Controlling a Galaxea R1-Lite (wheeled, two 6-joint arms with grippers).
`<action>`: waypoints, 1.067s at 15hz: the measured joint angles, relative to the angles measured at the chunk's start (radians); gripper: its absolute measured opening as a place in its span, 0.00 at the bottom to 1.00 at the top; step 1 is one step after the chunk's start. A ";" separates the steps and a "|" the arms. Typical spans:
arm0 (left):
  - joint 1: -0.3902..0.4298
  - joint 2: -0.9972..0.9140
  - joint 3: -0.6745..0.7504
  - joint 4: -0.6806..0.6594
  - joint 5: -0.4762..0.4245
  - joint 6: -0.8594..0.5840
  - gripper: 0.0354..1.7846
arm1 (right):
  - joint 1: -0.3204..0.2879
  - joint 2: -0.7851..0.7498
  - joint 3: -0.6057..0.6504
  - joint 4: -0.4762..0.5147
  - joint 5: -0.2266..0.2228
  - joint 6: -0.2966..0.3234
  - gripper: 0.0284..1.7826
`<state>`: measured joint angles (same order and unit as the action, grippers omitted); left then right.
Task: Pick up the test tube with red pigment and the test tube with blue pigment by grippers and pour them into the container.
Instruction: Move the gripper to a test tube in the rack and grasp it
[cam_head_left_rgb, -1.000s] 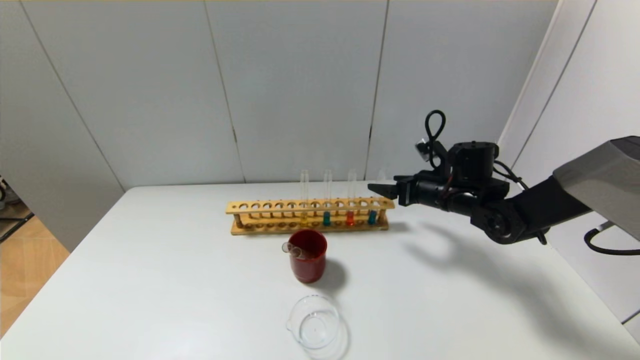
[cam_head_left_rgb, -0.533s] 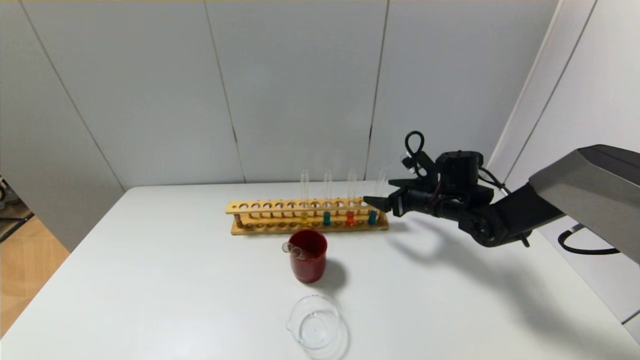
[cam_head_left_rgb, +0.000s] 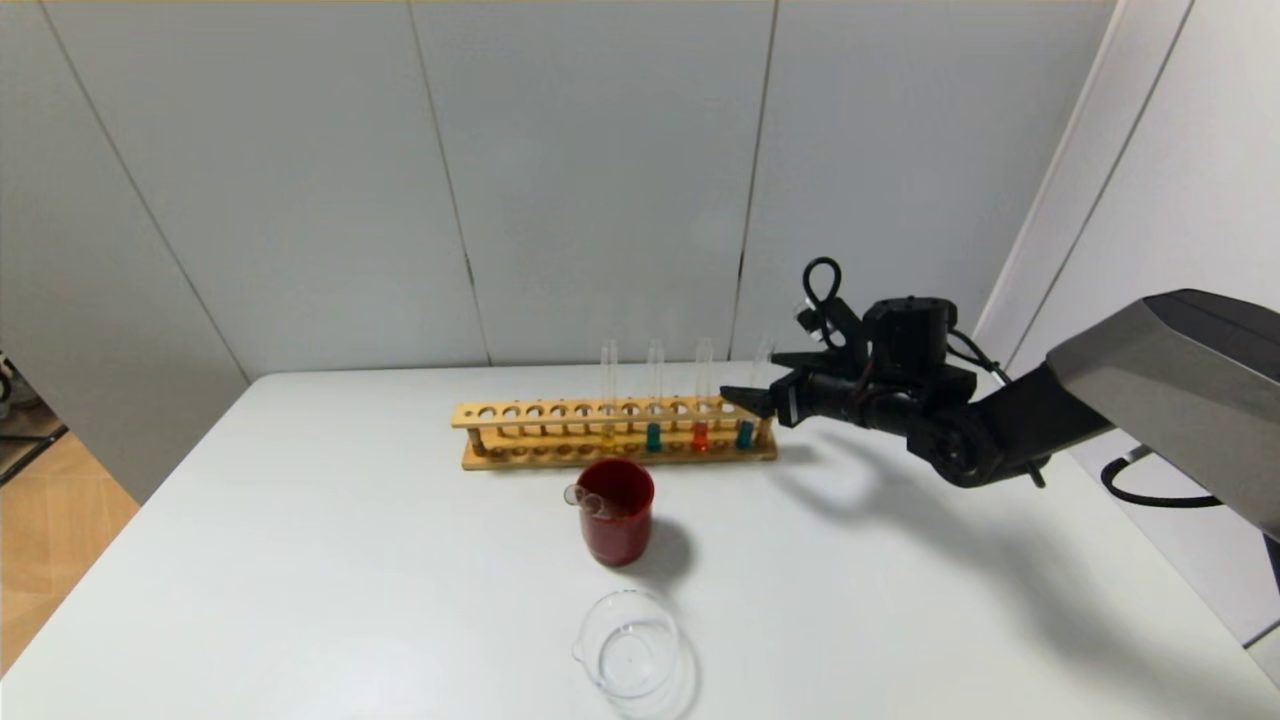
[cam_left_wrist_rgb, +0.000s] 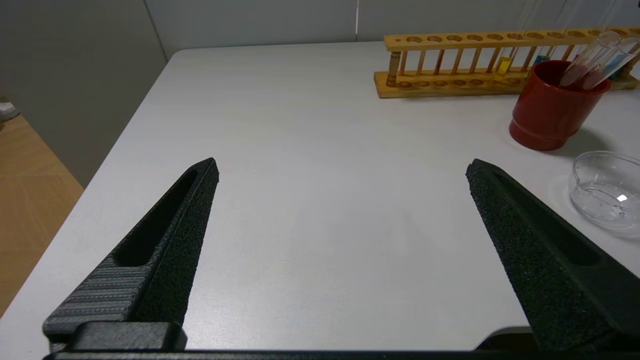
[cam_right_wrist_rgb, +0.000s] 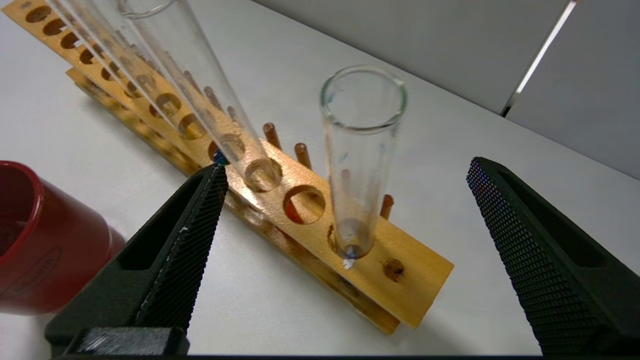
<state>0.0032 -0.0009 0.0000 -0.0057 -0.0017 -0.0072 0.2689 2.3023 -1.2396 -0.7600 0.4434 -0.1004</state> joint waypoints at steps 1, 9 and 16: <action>0.000 0.000 0.000 0.000 0.000 0.001 0.98 | 0.000 0.006 -0.009 0.000 0.000 0.000 0.98; 0.000 0.000 0.000 0.000 0.000 0.000 0.98 | 0.008 0.036 -0.043 -0.002 -0.006 0.000 0.67; 0.000 0.000 0.000 0.000 0.000 0.000 0.98 | 0.046 0.057 -0.081 -0.010 -0.083 0.002 0.21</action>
<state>0.0032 -0.0009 0.0000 -0.0053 -0.0019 -0.0072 0.3149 2.3598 -1.3211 -0.7702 0.3602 -0.0985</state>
